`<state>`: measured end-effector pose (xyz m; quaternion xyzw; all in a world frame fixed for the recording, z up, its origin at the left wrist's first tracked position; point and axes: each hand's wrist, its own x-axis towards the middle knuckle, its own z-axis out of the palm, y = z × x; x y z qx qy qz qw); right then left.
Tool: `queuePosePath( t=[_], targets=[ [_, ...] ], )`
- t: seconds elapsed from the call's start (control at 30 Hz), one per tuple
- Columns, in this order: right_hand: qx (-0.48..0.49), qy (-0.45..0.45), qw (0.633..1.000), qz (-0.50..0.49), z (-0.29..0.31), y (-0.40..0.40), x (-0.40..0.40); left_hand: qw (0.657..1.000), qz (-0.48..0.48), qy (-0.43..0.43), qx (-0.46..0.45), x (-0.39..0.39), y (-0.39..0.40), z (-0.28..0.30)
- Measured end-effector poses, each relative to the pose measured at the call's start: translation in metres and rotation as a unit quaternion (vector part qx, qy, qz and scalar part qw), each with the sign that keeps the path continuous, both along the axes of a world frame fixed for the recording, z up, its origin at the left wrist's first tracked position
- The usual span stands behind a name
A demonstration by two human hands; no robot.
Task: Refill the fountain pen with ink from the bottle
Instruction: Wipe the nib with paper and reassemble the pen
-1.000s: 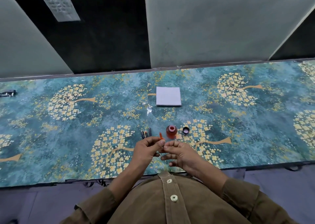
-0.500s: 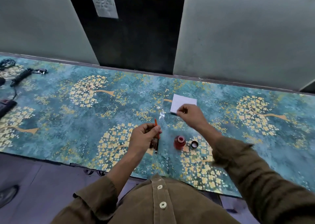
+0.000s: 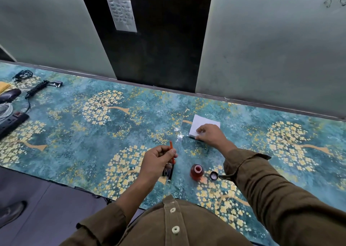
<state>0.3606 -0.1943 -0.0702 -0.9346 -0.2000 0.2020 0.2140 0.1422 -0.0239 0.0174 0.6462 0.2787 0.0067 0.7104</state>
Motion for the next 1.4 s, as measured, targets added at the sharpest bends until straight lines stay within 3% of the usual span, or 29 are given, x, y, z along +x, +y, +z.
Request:
queuePosePath(
  t=[0.63, 0.9, 1.0, 1.2, 1.4],
  targets=[
    [0.085, 0.049, 0.995, -0.035, -0.002, -0.011, 0.01, 1.0, -0.008, 0.023, 0.007, 0.01, -0.01, -0.006],
    [0.067, 0.028, 0.996, -0.049, -0.003, -0.006, 0.007, 1.0, -0.016, 0.021, 0.008, 0.01, -0.009, -0.005],
    [0.102, 0.023, 0.99, -0.09, -0.003, -0.007, 0.004, 1.0, -0.015, 0.014, 0.006, 0.011, -0.008, -0.004],
    [0.242, -0.006, 0.938, -0.248, 0.031, -0.018, -0.027, 1.0, -0.017, -0.002, -0.009, 0.009, -0.006, 0.0],
    [0.427, 0.123, 0.842, -0.306, 0.071, -0.014, -0.093, 0.998, -0.044, -0.024, -0.026, 0.007, -0.008, 0.005]
  ],
)
